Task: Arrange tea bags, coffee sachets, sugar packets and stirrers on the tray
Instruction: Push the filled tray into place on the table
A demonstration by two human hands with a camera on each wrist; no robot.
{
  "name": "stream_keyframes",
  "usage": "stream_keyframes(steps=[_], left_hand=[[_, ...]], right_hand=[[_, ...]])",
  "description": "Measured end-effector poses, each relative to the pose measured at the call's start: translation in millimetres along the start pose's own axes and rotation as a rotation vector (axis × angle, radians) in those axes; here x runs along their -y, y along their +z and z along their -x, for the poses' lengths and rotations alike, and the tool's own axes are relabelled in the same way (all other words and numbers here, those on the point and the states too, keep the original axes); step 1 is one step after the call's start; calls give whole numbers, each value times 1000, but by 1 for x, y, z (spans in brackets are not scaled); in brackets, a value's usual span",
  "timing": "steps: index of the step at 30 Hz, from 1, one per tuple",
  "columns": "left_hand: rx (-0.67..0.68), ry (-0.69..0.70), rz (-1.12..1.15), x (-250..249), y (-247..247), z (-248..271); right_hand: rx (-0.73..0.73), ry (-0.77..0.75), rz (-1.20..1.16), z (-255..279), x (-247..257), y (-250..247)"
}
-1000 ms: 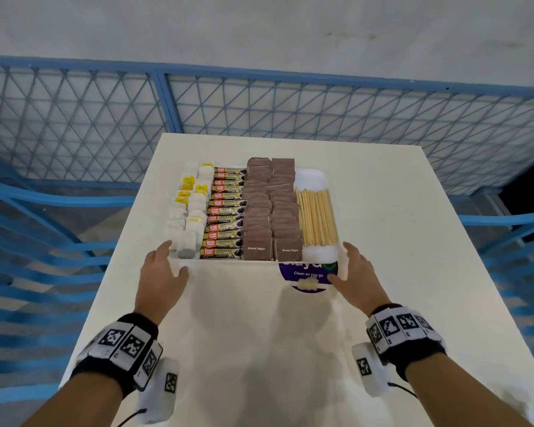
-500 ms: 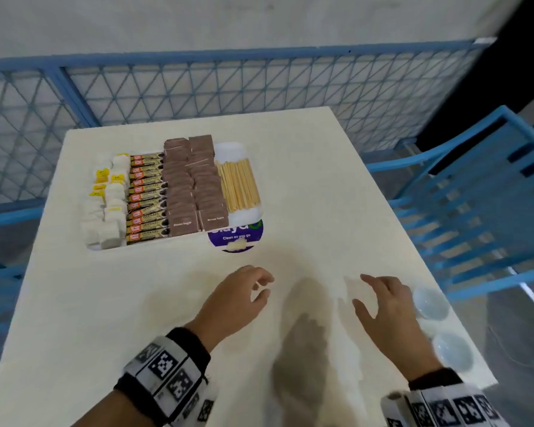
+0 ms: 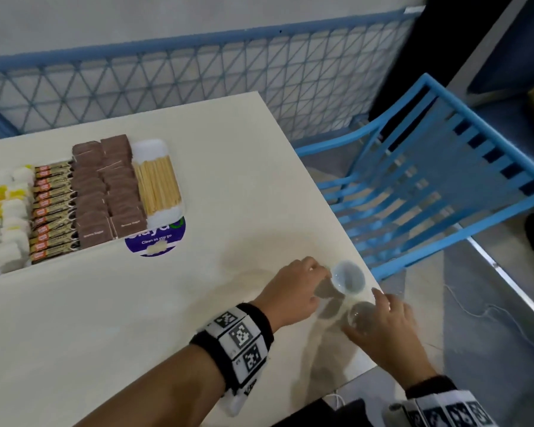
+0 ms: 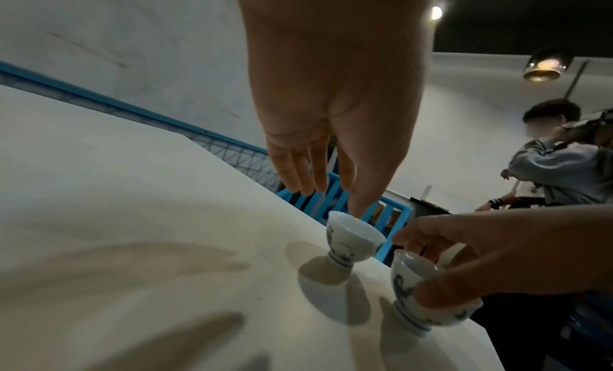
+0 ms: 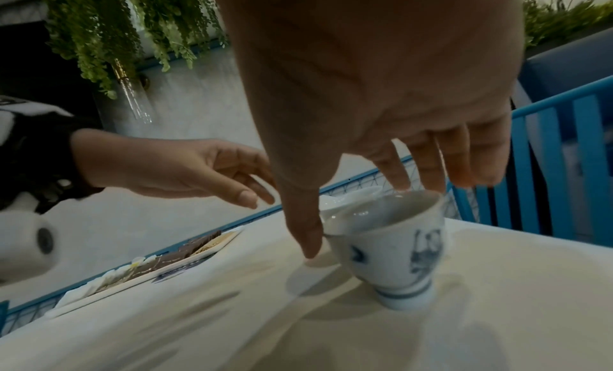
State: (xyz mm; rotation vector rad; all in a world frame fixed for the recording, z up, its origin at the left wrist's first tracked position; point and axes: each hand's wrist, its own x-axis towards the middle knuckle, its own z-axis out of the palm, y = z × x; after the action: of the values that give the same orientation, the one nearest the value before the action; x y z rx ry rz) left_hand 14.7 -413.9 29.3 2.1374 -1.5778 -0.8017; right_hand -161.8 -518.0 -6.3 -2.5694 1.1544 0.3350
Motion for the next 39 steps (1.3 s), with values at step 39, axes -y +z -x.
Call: stream_keyframes(steps=[39], left_hand=[[-658,-640,307,153,-85,-1]], right_hand=[[128,-715,-225,-256,220,-107]])
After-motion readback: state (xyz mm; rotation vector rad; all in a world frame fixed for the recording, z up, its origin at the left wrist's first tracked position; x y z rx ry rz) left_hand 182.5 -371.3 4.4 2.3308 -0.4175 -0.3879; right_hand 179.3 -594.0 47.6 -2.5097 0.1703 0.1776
